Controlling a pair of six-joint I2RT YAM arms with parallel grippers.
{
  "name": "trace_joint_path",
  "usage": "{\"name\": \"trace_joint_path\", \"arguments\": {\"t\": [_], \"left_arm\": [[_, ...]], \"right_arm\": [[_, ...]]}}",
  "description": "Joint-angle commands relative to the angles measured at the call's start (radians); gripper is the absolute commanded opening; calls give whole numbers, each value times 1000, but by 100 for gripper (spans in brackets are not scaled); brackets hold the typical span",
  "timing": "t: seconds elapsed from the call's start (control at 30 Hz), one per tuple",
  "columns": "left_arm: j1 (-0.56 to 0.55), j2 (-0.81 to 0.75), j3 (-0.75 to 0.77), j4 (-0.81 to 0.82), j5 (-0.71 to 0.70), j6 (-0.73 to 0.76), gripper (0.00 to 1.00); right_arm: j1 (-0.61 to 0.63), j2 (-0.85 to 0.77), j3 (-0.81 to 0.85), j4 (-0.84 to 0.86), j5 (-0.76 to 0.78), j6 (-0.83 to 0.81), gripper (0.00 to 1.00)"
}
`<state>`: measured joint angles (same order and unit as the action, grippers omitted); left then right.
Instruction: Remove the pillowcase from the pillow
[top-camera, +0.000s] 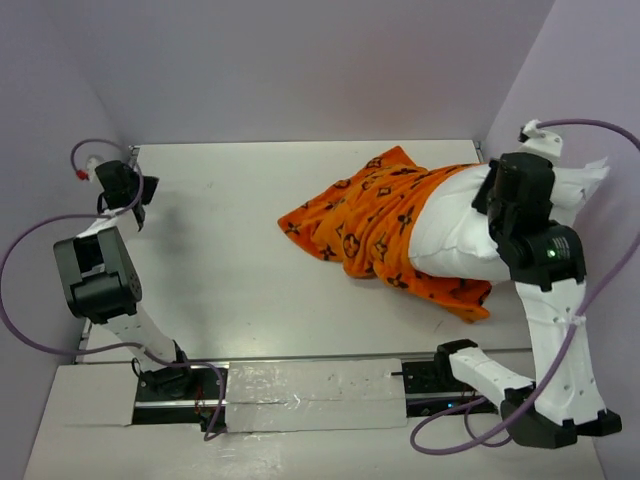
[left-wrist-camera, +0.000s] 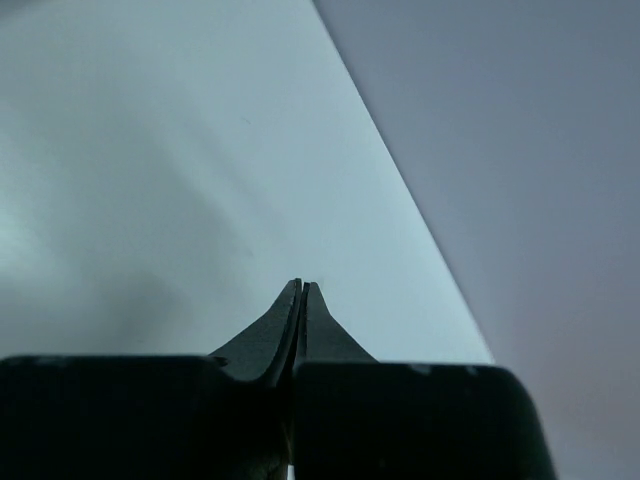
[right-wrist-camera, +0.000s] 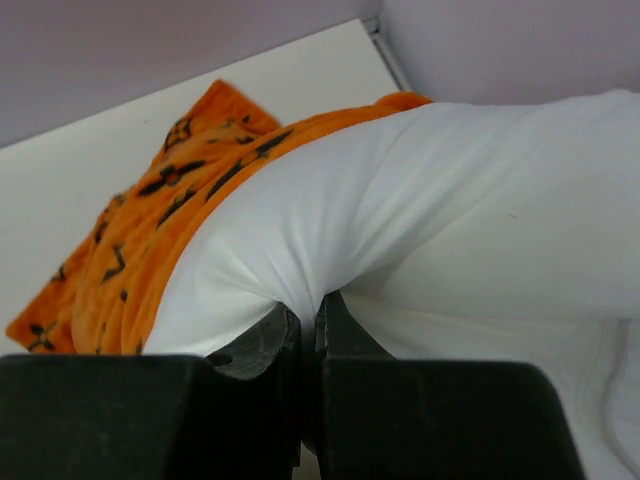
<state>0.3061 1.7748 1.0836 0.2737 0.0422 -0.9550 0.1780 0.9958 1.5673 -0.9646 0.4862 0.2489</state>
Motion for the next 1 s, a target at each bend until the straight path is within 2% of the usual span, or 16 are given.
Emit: {"name": "trace_joint_path", "arguments": {"t": [0.0, 0.07, 0.1, 0.13, 0.17, 0.23, 0.3, 0.4, 0.43, 0.53, 0.6, 0.73, 0.83, 0.93, 0.97], "left_arm": [[-99, -14, 119, -22, 215, 229, 0], [-172, -5, 194, -126, 298, 359, 1], [-211, 8, 226, -175, 339, 404, 9], [-229, 37, 290, -230, 414, 474, 37], [-249, 49, 311, -313, 433, 495, 53], [-295, 75, 337, -343, 456, 536, 99], [-370, 116, 358, -381, 440, 577, 99], [-426, 221, 461, -468, 412, 593, 99], [-432, 254, 537, -496, 426, 591, 99], [-433, 395, 650, -536, 430, 501, 99], [-433, 434, 702, -525, 426, 441, 99], [-435, 506, 734, -469, 412, 273, 99], [-435, 512, 697, -398, 426, 161, 99], [-435, 512, 638, -272, 491, 61, 99], [-437, 515, 621, -166, 517, 47, 99]], "right_arm": [[26, 115, -91, 181, -201, 32, 0], [26, 139, -110, 201, -175, 35, 0], [25, 153, -113, 204, -161, 33, 0], [25, 161, -110, 204, -120, 29, 0], [25, 167, -108, 205, -104, 27, 0], [15, 185, -101, 204, -94, 29, 0], [6, 193, -108, 205, -106, 32, 0], [-5, 191, -136, 216, -113, 27, 0], [-8, 193, -144, 219, -113, 27, 0], [-37, 198, -177, 224, -115, 26, 0], [-58, 204, -205, 227, -133, 30, 0], [-94, 201, -257, 248, -156, 29, 0], [-98, 199, -277, 256, -172, 24, 0], [-98, 202, -288, 263, -179, 23, 0], [-98, 204, -297, 267, -185, 23, 0]]}}
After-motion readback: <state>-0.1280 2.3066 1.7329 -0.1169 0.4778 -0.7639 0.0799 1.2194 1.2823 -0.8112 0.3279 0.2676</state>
